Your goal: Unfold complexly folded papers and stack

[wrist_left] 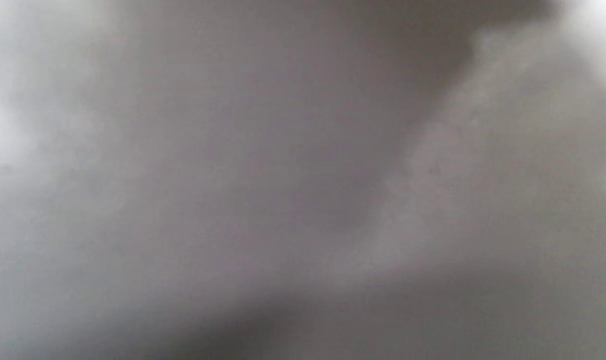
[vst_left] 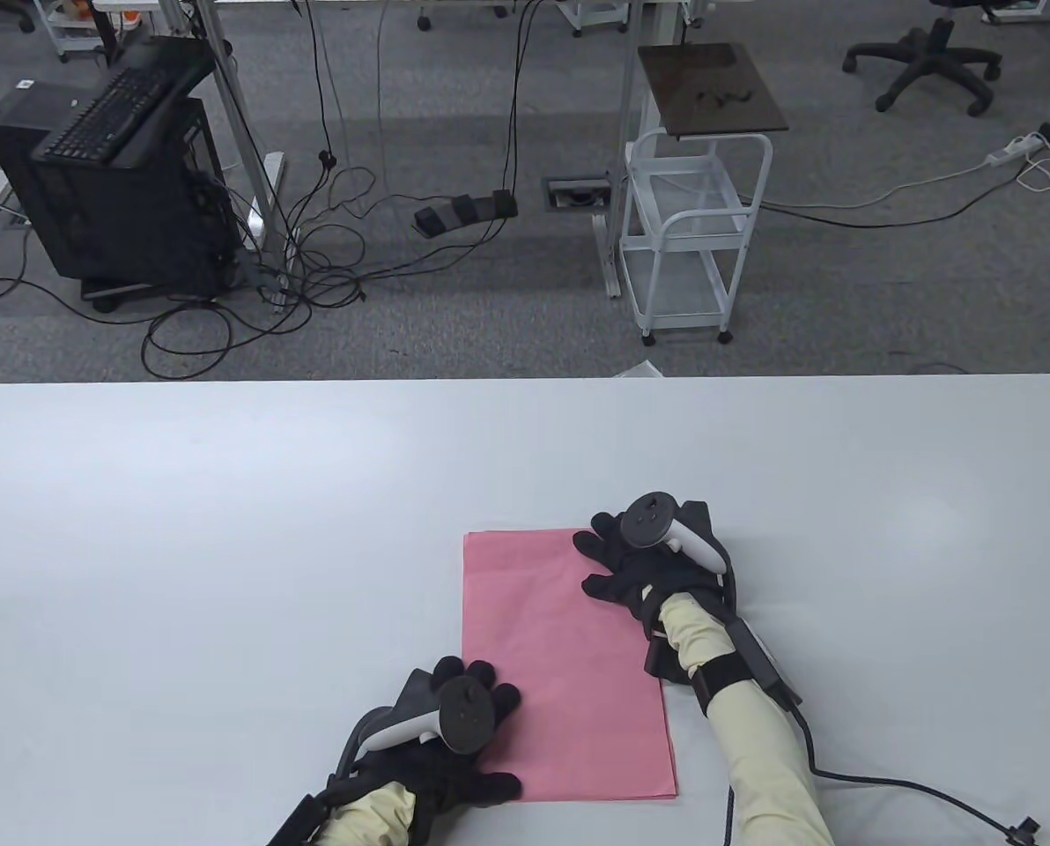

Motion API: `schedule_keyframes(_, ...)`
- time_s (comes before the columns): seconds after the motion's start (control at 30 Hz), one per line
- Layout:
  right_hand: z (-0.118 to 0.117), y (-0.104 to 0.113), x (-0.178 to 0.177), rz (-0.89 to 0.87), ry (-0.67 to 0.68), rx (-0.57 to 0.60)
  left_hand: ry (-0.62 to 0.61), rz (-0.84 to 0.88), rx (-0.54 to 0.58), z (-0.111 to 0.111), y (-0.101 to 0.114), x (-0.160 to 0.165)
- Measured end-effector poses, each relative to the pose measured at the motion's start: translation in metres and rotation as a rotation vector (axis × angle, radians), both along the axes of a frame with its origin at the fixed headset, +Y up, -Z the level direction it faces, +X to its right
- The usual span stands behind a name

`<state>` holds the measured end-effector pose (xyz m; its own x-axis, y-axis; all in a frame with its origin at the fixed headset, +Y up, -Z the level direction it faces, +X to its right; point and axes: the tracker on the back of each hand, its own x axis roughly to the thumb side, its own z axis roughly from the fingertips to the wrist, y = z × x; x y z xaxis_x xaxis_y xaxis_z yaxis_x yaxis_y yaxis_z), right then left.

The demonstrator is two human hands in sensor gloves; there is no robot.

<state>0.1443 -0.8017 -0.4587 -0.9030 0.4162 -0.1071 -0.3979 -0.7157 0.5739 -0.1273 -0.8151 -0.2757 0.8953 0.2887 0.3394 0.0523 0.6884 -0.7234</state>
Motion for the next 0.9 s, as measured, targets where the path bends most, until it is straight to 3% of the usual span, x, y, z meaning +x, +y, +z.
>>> schedule_keyframes(0.13, 0.000, -0.001, 0.000, -0.051, -0.025, -0.002, 0.000, -0.004, 0.001, 0.000, 0.000, 0.000)
schedule_keyframes(0.23, 0.003, 0.010, 0.002, -0.168, -0.056, -0.010, 0.001, -0.005, 0.001, 0.001, 0.000, 0.000)
schedule_keyframes(0.27, 0.008, 0.016, 0.003, -0.205, -0.046, 0.036, 0.002, -0.006, 0.001, 0.001, 0.000, 0.000)
schedule_keyframes(0.37, 0.036, 0.038, 0.006, -0.247, 0.068, 0.200, 0.002, -0.004, 0.000, 0.001, 0.000, 0.000)
schedule_keyframes(0.47, 0.075, 0.047, 0.007, -0.186, 0.236, 0.243, 0.001, -0.004, 0.000, 0.001, 0.000, 0.000)
schedule_keyframes(0.57, 0.126, 0.036, 0.007, -0.054, 0.410, 0.133, 0.002, -0.004, 0.000, 0.001, 0.000, 0.000)
schedule_keyframes(0.63, 0.149, 0.025, 0.008, 0.009, 0.454, 0.071, 0.002, -0.004, 0.000, 0.001, 0.000, 0.000)
schedule_keyframes(0.73, 0.162, 0.011, 0.011, 0.054, 0.445, 0.044, 0.009, -0.001, 0.002, 0.000, 0.000, 0.000)
schedule_keyframes(0.9, 0.161, 0.001, 0.014, 0.048, 0.418, -0.004, 0.014, -0.018, 0.014, -0.003, 0.013, 0.007)
